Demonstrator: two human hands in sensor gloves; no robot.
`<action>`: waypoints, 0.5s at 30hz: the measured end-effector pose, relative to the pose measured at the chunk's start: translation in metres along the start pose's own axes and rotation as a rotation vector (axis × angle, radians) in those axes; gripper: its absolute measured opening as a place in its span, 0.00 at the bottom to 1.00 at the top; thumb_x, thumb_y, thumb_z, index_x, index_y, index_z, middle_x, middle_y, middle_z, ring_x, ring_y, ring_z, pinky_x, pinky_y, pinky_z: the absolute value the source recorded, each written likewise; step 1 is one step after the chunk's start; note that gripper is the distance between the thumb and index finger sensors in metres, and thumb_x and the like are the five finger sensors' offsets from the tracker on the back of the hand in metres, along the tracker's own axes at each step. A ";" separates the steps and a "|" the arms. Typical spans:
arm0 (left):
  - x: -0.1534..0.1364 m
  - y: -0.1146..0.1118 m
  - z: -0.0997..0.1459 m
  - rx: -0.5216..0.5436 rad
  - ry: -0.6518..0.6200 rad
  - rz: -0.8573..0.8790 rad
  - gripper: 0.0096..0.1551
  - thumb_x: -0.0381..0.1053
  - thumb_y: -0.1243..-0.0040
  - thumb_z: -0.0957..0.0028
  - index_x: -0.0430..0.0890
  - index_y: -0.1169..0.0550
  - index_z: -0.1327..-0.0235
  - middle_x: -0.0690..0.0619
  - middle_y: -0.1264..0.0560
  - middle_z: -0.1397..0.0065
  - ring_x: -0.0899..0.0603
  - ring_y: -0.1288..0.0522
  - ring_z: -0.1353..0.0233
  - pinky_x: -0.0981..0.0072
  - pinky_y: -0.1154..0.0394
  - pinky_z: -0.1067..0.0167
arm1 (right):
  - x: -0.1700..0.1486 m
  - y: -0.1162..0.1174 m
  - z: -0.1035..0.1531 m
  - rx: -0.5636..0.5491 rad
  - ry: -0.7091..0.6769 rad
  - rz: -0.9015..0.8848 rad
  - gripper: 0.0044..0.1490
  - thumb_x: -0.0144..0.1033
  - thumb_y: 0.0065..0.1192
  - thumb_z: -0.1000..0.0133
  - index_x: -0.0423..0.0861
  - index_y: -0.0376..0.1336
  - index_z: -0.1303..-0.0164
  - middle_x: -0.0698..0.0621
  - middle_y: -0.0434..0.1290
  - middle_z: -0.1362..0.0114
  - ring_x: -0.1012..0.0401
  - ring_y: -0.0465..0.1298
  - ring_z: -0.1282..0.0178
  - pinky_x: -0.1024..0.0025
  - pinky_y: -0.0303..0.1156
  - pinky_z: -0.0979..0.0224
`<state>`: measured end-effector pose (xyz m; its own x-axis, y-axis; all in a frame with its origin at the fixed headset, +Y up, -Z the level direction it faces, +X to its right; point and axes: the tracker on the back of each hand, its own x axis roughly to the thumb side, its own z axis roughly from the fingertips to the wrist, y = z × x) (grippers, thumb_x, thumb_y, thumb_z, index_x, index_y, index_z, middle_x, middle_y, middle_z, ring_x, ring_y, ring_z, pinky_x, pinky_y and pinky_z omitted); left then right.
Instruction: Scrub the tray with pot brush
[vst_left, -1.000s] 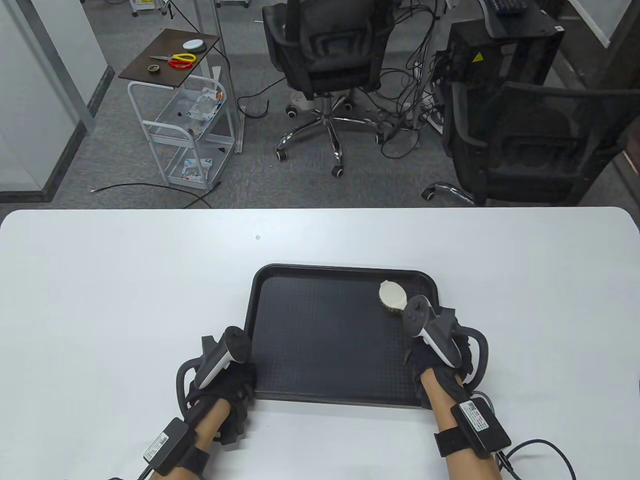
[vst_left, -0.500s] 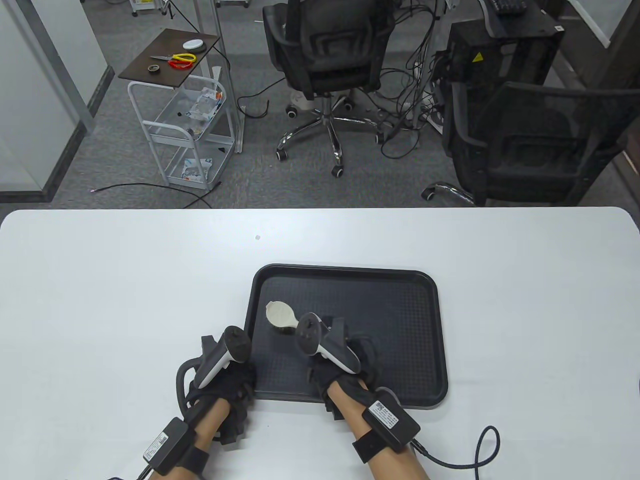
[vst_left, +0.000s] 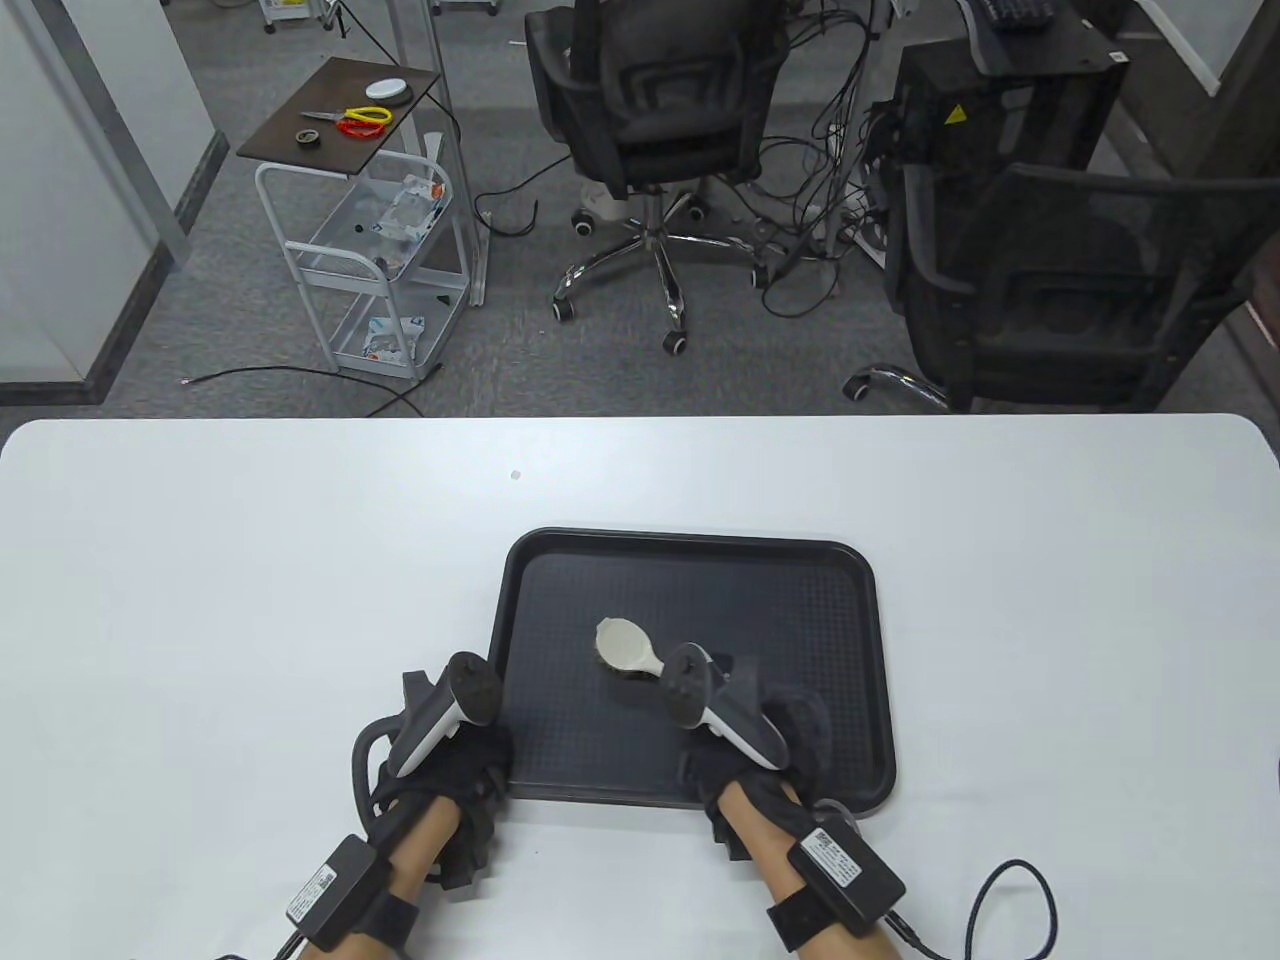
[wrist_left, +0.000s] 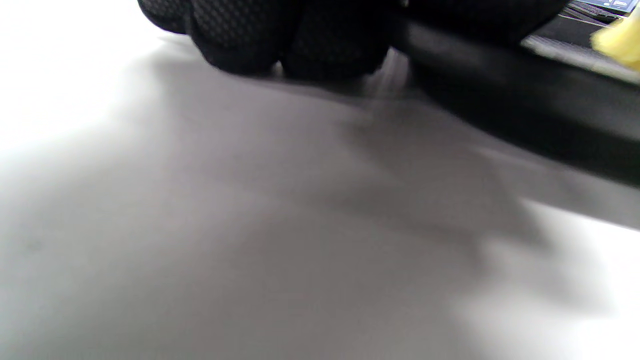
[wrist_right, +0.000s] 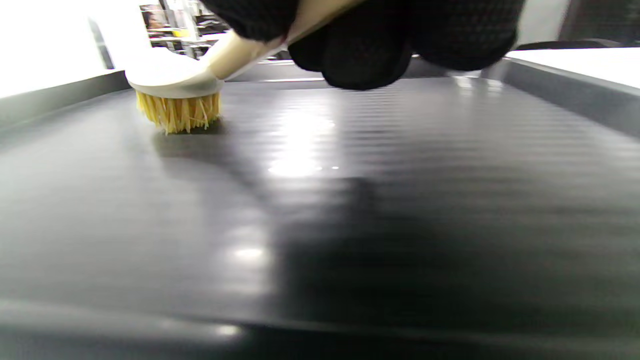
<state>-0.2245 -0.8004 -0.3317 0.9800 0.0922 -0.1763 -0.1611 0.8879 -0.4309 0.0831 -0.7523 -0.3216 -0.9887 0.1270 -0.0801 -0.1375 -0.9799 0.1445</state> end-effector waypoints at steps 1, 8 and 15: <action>0.000 0.000 0.000 0.000 0.000 0.000 0.46 0.62 0.45 0.50 0.45 0.46 0.24 0.53 0.26 0.54 0.46 0.27 0.50 0.44 0.40 0.30 | -0.012 -0.002 0.001 0.001 0.025 -0.004 0.33 0.32 0.63 0.46 0.57 0.61 0.27 0.45 0.67 0.27 0.52 0.77 0.40 0.53 0.77 0.41; 0.000 0.000 0.000 0.000 0.000 0.001 0.46 0.62 0.45 0.50 0.45 0.47 0.24 0.53 0.26 0.54 0.46 0.27 0.50 0.44 0.40 0.30 | -0.104 -0.021 0.006 -0.003 0.231 0.044 0.33 0.32 0.63 0.46 0.56 0.62 0.27 0.44 0.68 0.27 0.51 0.77 0.40 0.52 0.77 0.41; 0.000 0.000 0.000 -0.004 -0.001 0.004 0.46 0.62 0.45 0.50 0.45 0.46 0.24 0.52 0.26 0.54 0.46 0.27 0.50 0.44 0.40 0.30 | -0.129 -0.034 0.010 -0.023 0.293 0.129 0.33 0.32 0.63 0.46 0.56 0.62 0.27 0.45 0.67 0.26 0.51 0.76 0.39 0.52 0.75 0.40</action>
<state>-0.2245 -0.8004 -0.3317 0.9795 0.0965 -0.1769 -0.1655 0.8859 -0.4334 0.2152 -0.7339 -0.3067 -0.9380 -0.0451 -0.3436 -0.0074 -0.9887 0.1500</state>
